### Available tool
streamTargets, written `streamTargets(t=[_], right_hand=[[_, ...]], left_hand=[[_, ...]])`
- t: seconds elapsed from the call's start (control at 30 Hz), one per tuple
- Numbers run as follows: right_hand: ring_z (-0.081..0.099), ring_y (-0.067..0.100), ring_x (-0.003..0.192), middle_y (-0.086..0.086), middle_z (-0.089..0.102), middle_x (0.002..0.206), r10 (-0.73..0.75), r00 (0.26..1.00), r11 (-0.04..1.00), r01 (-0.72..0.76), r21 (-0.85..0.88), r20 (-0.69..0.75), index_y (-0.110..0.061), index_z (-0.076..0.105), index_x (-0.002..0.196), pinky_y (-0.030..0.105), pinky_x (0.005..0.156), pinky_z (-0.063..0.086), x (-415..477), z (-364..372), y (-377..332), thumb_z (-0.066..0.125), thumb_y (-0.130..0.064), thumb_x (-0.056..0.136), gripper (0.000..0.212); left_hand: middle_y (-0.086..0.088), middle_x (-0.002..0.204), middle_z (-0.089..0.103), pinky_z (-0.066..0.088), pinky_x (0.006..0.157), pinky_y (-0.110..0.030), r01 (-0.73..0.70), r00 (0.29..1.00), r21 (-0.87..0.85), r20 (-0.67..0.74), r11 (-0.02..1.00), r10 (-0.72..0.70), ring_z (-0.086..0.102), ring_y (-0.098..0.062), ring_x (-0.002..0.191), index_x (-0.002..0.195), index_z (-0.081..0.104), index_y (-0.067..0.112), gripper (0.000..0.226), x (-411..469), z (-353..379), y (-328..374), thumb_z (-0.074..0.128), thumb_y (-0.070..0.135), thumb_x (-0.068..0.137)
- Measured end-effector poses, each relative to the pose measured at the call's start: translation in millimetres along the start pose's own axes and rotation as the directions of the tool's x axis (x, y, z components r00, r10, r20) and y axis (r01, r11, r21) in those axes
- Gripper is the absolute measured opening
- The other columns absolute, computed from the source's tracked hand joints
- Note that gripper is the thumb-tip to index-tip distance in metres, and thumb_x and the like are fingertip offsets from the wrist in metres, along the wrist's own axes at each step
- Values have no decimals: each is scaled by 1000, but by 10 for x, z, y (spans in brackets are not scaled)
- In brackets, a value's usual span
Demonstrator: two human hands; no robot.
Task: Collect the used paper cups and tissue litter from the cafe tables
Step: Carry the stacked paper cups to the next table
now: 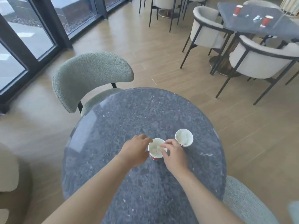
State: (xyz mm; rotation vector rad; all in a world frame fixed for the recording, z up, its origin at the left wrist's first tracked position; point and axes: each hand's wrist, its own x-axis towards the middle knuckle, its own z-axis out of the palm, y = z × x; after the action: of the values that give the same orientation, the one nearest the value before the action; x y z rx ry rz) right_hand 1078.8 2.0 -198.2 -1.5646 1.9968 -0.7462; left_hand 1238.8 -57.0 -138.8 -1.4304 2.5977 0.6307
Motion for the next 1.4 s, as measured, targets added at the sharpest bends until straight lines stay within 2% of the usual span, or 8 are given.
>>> streamTargets(t=[0.07,0.17,0.3,0.47,0.57,0.77,1.2,1.4], right_hand=[[49,0,70,-14,49,98,17,1000,999,-17,30,-13,-18,69,89,8,66,34,37,-2,32,63,-17,84,7],[51,-1,85,-15,50,102,31,998,999,-29,39,-53,-22,66,91,9,71,36,139,-85,69,64,-19,84,9],[51,17,102,-4,55,112,-15,998,990,5,-142,-69,-19,64,106,33,87,44,152,-263,219,66,-18,81,25],[45,17,114,-8,52,120,44,999,934,-37,-356,13,-23,49,122,34,96,29,101,-337,419,63,-26,83,42],[46,17,111,-7,53,118,82,995,929,-54,-367,60,-22,44,121,31,89,34,124,-325,467,59,-21,86,38],[55,24,89,1,60,104,125,990,951,-98,-295,73,-14,60,99,28,64,40,2,-316,389,48,-3,87,20],[58,24,88,4,65,96,17,950,991,-57,-122,-312,-10,66,98,32,72,47,-1097,-400,-384,57,-4,84,17],[59,23,87,1,65,96,115,870,974,-194,-120,-479,-13,65,99,35,67,49,-1990,-458,-494,57,-7,85,18]], left_hand=[[5,135,41,46,83,-34,-17,1000,-10,10,1000,17,40,-18,123,133,38,29,46,112,43,-13,50,27,89],[5,136,38,47,83,-35,-36,999,-26,31,999,37,39,-18,124,133,36,28,54,256,96,-7,59,33,83],[6,139,32,49,84,-37,-63,995,-22,77,998,65,37,-19,126,134,31,28,72,356,211,76,67,45,74],[6,145,25,48,91,-40,-60,988,0,144,998,59,32,-19,132,140,22,30,87,447,336,194,72,47,70],[4,140,32,49,87,-39,-69,984,46,168,997,60,36,-21,127,140,23,29,82,509,356,234,71,38,74],[1,135,29,53,84,-40,-70,994,2,90,998,69,39,-23,120,137,28,28,76,414,278,281,70,33,74],[0,132,31,49,75,-36,-257,962,6,-98,966,256,45,-25,114,137,28,27,78,-504,-98,359,69,31,70],[4,127,38,50,73,-37,-458,887,-19,-70,889,456,49,-23,110,130,38,29,71,-952,126,714,71,30,67]])
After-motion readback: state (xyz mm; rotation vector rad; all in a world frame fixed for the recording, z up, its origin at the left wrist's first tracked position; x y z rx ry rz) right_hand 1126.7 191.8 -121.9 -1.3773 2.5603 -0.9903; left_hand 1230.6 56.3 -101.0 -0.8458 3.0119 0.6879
